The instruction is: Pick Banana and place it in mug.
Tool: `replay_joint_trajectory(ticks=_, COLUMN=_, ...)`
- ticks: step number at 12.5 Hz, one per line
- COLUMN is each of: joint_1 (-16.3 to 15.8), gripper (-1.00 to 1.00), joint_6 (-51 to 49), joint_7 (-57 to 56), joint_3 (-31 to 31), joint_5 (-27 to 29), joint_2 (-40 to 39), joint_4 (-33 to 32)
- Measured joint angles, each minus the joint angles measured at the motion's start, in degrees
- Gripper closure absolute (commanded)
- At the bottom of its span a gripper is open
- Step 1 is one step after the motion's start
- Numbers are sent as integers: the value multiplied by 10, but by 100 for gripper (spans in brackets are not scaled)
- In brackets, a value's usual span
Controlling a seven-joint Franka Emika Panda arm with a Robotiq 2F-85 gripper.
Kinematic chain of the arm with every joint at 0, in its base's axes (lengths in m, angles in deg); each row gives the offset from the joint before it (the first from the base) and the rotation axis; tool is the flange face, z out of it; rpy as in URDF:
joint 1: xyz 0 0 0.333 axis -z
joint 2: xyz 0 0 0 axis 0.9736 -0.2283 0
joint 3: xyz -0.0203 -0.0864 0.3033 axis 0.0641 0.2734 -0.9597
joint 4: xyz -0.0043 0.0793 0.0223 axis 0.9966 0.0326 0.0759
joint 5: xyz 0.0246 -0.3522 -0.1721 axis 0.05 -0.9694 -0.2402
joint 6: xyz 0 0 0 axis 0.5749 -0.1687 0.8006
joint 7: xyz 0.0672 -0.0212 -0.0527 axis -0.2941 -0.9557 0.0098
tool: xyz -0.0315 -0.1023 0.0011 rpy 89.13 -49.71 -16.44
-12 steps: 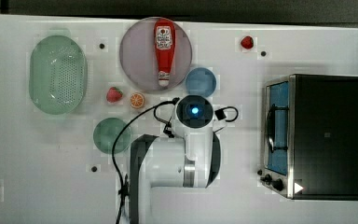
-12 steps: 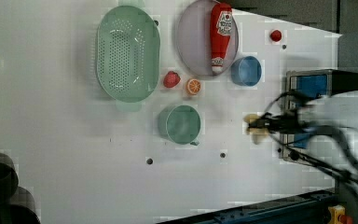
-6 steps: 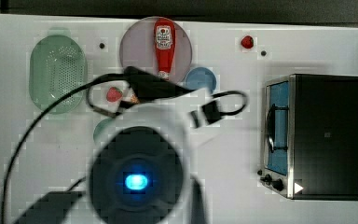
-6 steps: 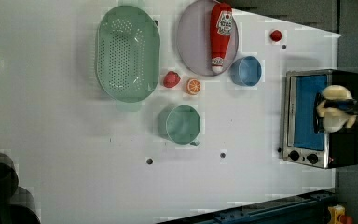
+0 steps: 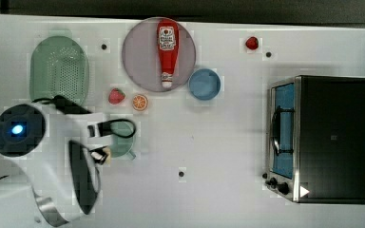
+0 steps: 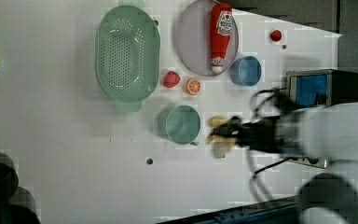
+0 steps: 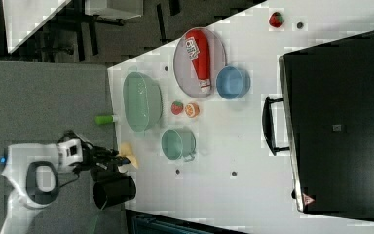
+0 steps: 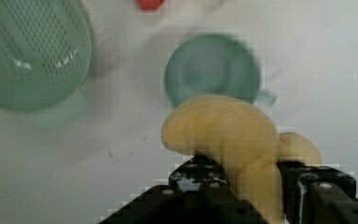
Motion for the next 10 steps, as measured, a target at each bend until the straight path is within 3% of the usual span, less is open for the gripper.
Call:
replay_joint_trajectory(ticks=2, joint_1=-11, gripper=37, joint_6=28, joint_7=36, joint_3=-23, joint_5=-19, joint_2=-25, joint_4=-26)
replay_joint_trajectory(ticks=5, joint_1=-13, gripper=36, joint_6=145, joint_7=62, joint_3=-5, joint_5=-23, joint_2=-37, joint_4=-92)
replay_joint_trajectory(ticks=8, joint_1=1, gripper=-32, joint_6=198, joint_7=63, joint_3=-1, joint_5=-31, joint_2=-71, joint_4=-101)
replay_joint_trajectory(ticks=9, joint_1=1, gripper=-74, joint_6=213, joint_7=69, joint_3=0, joint_5=-27, joint_2=-78, joint_4=-103)
replay_joint_trajectory(ticks=10, joint_1=3, gripper=-93, joint_6=222, joint_7=70, joint_3=5, joint_5=-47, joint_2=-78, joint_4=-112)
